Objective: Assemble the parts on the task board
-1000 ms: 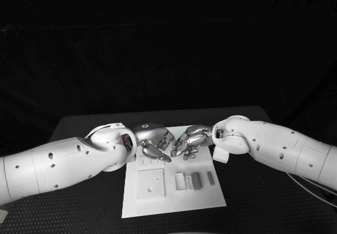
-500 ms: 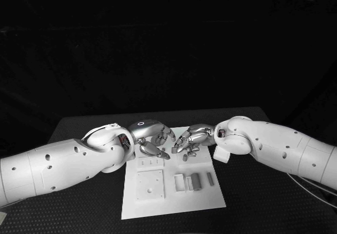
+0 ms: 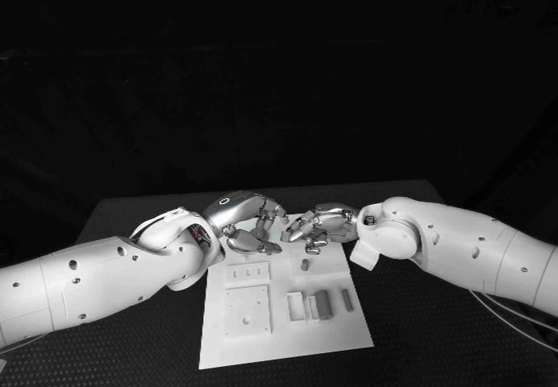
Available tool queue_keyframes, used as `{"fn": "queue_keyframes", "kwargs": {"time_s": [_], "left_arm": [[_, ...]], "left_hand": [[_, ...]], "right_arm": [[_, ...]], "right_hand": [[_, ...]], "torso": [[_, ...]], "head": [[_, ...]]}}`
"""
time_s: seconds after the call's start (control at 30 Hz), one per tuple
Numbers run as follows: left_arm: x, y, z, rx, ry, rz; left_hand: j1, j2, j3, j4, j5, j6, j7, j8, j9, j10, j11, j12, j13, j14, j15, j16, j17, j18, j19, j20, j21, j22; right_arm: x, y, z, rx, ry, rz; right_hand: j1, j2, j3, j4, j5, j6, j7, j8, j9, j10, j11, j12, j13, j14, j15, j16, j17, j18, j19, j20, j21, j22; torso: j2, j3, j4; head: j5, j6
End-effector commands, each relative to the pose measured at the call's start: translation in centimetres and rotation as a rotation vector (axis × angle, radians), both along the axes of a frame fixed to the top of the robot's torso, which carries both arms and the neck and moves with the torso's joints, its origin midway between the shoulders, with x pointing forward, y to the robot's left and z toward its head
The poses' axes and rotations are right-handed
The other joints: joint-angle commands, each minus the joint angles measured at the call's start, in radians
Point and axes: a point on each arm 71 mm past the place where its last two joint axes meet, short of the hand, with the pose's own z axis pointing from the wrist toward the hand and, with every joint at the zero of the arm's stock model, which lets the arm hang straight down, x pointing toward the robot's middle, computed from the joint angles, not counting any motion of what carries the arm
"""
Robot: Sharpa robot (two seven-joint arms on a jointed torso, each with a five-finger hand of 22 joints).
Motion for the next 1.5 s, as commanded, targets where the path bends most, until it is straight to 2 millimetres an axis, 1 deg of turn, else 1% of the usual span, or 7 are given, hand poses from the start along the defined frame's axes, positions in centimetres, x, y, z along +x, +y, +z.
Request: {"fn": "queue_keyframes", "kwargs": {"time_s": [0.03,0.37,0.63,0.77,0.97,1.2,1.5], "left_arm": [[-0.16,-0.16,0.58,-0.063,-0.051,-0.009],[-0.32,-0.42,0.78,-0.097,-0.054,-0.028],[-0.45,-0.51,0.77,-0.098,-0.051,-0.052],[-0.43,-0.46,0.71,-0.093,-0.046,-0.056],[-0.46,-0.45,0.7,-0.093,-0.04,-0.06],[-0.38,-0.33,0.71,-0.1,-0.038,-0.052],[-0.27,-0.13,0.71,-0.11,-0.028,-0.039]], "left_hand": [[0.013,0.004,0.0,-0.007,-0.001,0.012,-0.004,0.009,0.002,0.004,-0.002,-0.004,-0.002,0.005,0.002,-0.005,-0.002,-0.008,0.009,-0.002,-0.007,0.002],[0.038,0.043,0.011,-0.019,-0.002,0.05,-0.022,0.038,0.011,0.018,-0.019,-0.007,-0.011,0.017,-0.003,-0.004,-0.009,-0.008,0.021,-0.006,-0.015,0.007],[0.065,0.096,0.044,-0.012,-0.003,0.101,-0.052,0.074,0.02,0.038,-0.043,-0.012,-0.019,0.03,-0.009,-0.003,-0.014,-0.008,0.034,-0.009,-0.02,0.014],[0.073,0.116,0.056,-0.01,-0.003,0.116,-0.061,0.084,0.021,0.043,-0.049,-0.015,-0.023,0.033,-0.011,-0.003,-0.017,-0.008,0.037,-0.011,-0.023,0.017],[0.076,0.13,0.064,-0.008,-0.003,0.123,-0.065,0.09,0.02,0.049,-0.053,-0.019,-0.026,0.037,-0.013,-0.003,-0.019,-0.008,0.04,-0.011,-0.026,0.02],[0.074,0.134,0.066,-0.006,-0.003,0.122,-0.064,0.09,0.018,0.051,-0.053,-0.02,-0.027,0.039,-0.013,-0.004,-0.02,-0.008,0.041,-0.011,-0.028,0.021],[0.06,0.107,0.057,-0.008,-0.003,0.097,-0.052,0.077,0.008,0.051,-0.046,-0.025,-0.03,0.039,-0.013,-0.006,-0.024,-0.008,0.041,-0.01,-0.036,0.025]], "right_arm": [[-0.25,0.5,0.43,0.094,0.022,0.013],[-0.44,0.86,0.53,0.119,0.025,0.029],[-0.34,0.73,0.52,0.125,0.027,0.028],[-0.35,0.71,0.54,0.127,0.027,0.031],[-0.22,0.52,0.5,0.126,0.027,0.028],[-0.18,0.35,0.45,0.124,0.03,0.033],[-0.21,0.28,0.44,0.121,0.029,0.04]], "right_hand": [[0.005,0.004,0.002,0.003,0.003,0.025,0.019,0.004,0.046,0.008,-0.001,0.006,0.0,-0.002,-0.006,0.006,0.002,0.0,0.001,-0.004,0.003,0.019],[0.004,0.005,0.001,0.003,0.003,0.024,0.02,0.003,0.048,0.007,0.0,0.005,-0.001,-0.003,-0.005,0.005,0.002,0.0,0.0,-0.003,0.003,0.018],[0.003,0.006,0.001,0.003,0.003,0.023,0.02,0.002,0.048,0.006,0.0,0.005,-0.001,-0.004,-0.005,0.005,0.002,0.0,-0.001,-0.003,0.003,0.018],[0.003,0.006,0.001,0.003,0.003,0.023,0.02,0.002,0.049,0.006,0.0,0.005,-0.001,-0.004,-0.005,0.005,0.002,0.0,-0.001,-0.003,0.003,0.018],[0.002,0.006,0.001,0.003,0.003,0.022,0.02,0.002,0.049,0.006,0.0,0.005,-0.001,-0.005,-0.005,0.005,0.002,0.0,-0.001,-0.003,0.003,0.018],[0.002,0.007,0.001,0.002,0.003,0.022,0.02,0.002,0.05,0.005,0.0,0.005,-0.001,-0.005,-0.005,0.005,0.002,0.0,-0.002,-0.003,0.003,0.018],[0.003,0.007,0.002,0.002,0.003,0.022,0.02,0.002,0.05,0.005,0.0,0.004,-0.001,-0.005,-0.005,0.005,0.002,0.0,-0.002,-0.003,0.003,0.018]], "torso": [[0.0,-0.0003,-0.0011],[0.001,0.0,-0.0006],[0.001,-0.0009,-0.0001],[0.001,-0.0005,-0.0002],[0.001,-0.0005,0.0],[0.001,-0.0008,-0.0006],[0.001,-0.0001,-0.0002]], "head": [[-0.001,0.005],[-0.003,0.011],[-0.003,0.011],[-0.002,0.012],[-0.003,0.011],[-0.003,0.014],[-0.004,0.013]]}}
